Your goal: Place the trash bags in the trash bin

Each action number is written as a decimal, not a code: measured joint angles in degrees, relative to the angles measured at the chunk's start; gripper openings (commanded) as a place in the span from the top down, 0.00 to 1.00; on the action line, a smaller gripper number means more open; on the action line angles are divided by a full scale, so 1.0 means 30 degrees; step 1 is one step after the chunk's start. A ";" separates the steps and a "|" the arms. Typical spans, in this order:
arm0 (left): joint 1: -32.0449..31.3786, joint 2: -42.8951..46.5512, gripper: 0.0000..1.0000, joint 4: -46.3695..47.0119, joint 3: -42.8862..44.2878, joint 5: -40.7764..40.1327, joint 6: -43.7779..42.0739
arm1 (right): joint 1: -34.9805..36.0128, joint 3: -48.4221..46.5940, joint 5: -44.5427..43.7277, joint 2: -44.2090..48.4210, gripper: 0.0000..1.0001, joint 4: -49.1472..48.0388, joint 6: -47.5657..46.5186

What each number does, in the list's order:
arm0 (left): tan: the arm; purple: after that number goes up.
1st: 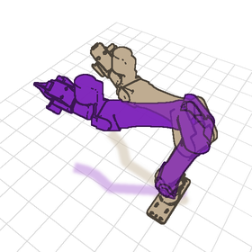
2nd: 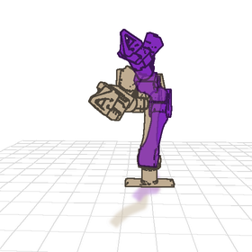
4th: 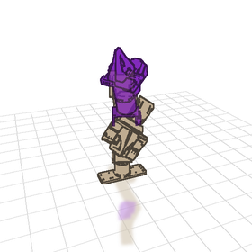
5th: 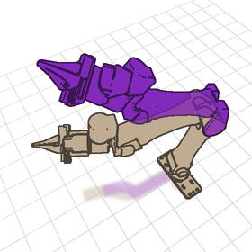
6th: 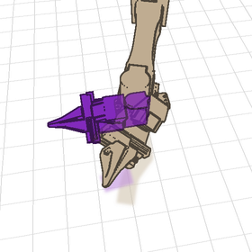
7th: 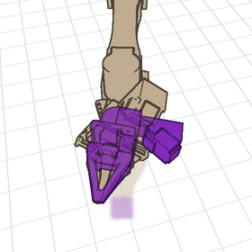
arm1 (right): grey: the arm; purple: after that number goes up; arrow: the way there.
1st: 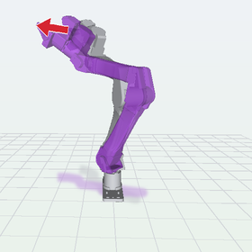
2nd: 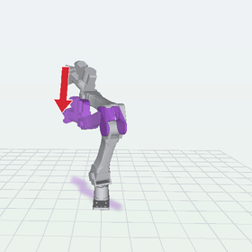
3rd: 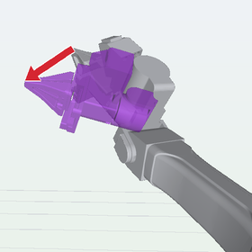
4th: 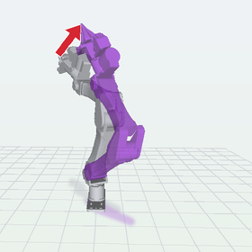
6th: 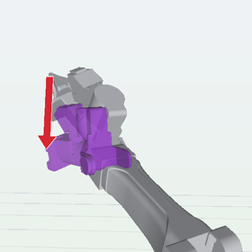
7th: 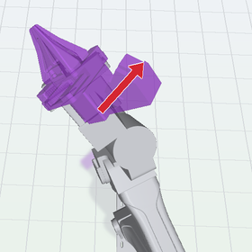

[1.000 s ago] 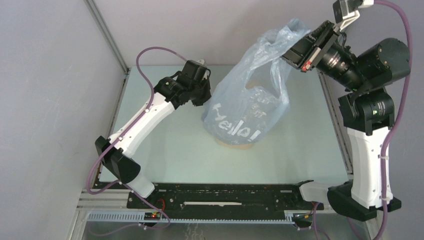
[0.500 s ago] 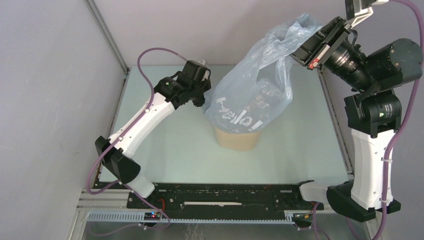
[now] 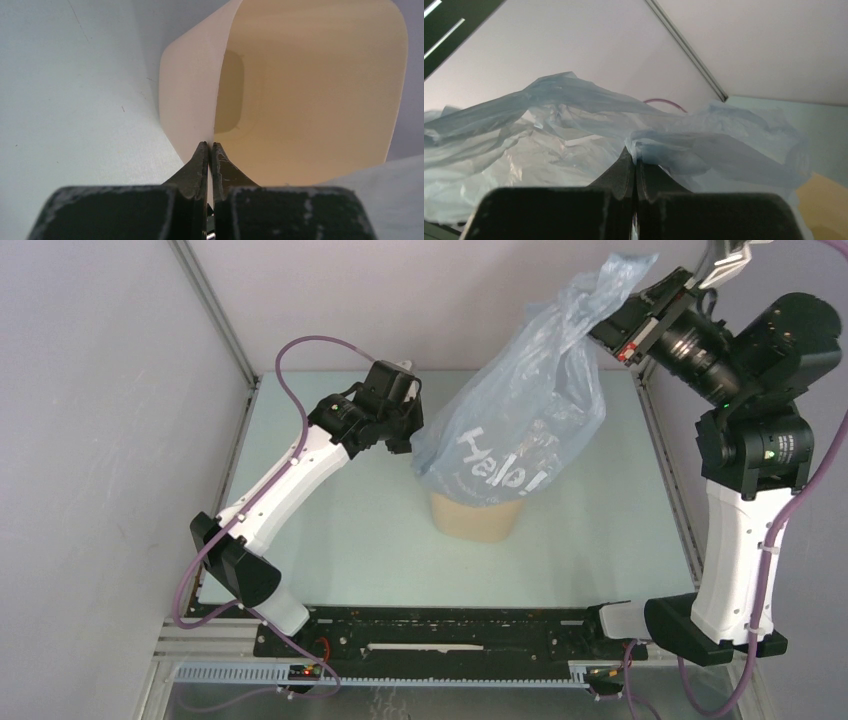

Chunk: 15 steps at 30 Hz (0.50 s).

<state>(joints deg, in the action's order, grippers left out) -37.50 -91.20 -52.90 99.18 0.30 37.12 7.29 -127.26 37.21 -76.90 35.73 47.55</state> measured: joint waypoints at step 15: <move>0.0000 0.0000 0.98 0.0000 0.0000 0.0000 0.0007 | -0.1013 0.2113 0.0568 0.1392 1.00 -0.1064 0.1005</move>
<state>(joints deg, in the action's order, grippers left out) -37.50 -91.20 -52.90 99.18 0.30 37.15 4.25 -120.92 38.92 -72.73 32.53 50.57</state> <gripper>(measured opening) 0.033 0.008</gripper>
